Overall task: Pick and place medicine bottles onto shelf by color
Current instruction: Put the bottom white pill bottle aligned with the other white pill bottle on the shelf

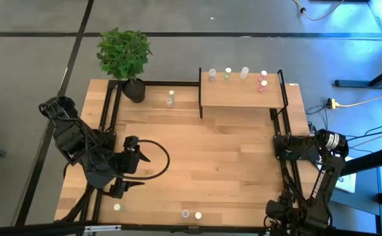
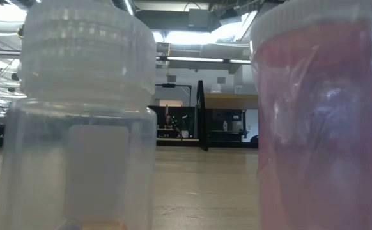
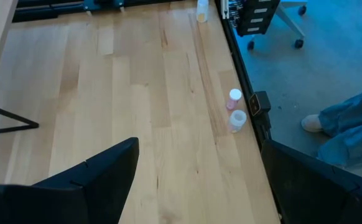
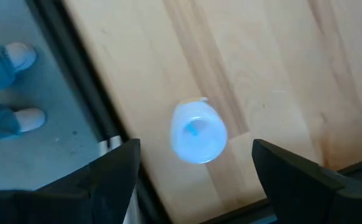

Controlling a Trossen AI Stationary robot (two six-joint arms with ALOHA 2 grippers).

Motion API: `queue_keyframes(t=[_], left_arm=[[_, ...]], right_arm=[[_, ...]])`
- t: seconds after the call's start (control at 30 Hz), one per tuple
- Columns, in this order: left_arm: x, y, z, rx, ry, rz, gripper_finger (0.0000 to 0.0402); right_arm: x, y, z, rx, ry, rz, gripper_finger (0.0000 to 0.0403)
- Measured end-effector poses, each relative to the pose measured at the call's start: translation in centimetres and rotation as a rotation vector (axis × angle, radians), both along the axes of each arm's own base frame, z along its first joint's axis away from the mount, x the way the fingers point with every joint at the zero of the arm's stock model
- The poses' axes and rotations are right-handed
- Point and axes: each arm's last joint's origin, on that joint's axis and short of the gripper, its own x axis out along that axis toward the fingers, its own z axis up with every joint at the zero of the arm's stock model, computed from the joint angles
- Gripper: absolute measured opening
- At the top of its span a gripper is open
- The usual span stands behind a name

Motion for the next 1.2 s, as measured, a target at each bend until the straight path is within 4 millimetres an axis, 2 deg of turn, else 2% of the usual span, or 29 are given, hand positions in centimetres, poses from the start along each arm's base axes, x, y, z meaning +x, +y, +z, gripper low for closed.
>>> queue_keyframes(t=[0.33,0.73,0.9,1.2], left_arm=[[0.0,0.0,0.0,0.0,0.0,0.0,0.0334],[0.0,0.0,0.0,0.0,0.0,0.0,0.0334],[0.0,0.0,0.0,0.0,0.0,0.0,0.0334],[0.0,0.0,0.0,0.0,0.0,0.0,0.0334]], right_arm=[[-0.3,-0.6,-2.4,0.009,-0.003,0.003,0.0311],[-0.4,-1.1,-4.0,0.02,-0.035,0.002,0.0308],[-0.3,-0.9,-4.0,0.035,-0.039,0.002,0.0272],[-0.2,-0.9,-3.9,0.032,-0.056,-0.001,0.0168]])
